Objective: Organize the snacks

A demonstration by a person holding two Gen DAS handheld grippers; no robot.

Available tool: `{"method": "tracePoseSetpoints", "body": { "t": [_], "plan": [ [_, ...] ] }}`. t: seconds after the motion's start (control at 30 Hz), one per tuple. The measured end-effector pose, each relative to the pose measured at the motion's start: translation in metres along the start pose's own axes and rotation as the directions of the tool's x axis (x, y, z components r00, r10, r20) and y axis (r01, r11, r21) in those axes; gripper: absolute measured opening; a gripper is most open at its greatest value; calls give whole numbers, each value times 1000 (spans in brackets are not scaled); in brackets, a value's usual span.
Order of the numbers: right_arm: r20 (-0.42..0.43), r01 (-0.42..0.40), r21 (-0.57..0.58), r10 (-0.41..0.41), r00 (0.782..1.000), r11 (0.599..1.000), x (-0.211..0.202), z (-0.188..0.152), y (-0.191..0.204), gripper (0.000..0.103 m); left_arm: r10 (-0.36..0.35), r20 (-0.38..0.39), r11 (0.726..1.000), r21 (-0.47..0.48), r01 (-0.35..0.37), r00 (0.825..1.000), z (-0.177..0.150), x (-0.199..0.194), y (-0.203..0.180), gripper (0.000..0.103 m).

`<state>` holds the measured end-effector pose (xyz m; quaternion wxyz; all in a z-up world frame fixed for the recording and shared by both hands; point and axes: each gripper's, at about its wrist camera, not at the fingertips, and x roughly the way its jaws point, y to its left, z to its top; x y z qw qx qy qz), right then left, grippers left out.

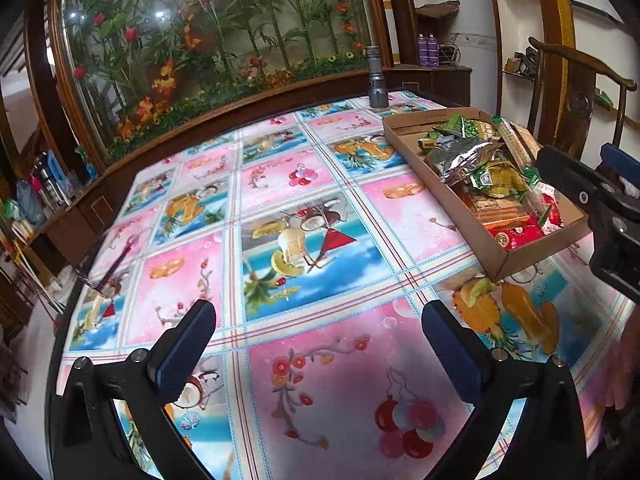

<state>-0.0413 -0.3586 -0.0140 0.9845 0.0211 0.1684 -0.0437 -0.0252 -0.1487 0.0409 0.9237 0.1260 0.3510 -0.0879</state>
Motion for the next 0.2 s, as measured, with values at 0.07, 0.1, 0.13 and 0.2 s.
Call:
{"method": "tracePoseSetpoints", "body": {
  "t": [0.07,0.1,0.13,0.2],
  "plan": [
    [-1,-1,-1,1,1000,1000,0,0,0,102,0,5,1000,-7,0,1000,-1,-2,1,102],
    [1,-1,-1,1,1000,1000,0,0,0,102,10,16,1000,-7,-9,1000,-1,-4,2,102],
    [2,-2,-2,2,1000,1000,0,0,0,102,12,20,1000,-5,-12,1000,-1,-4,1,102],
    [3,-4,-3,4,1000,1000,0,0,-1,102,19,13,1000,3,-19,1000,-2,-2,0,102]
  ]
}}
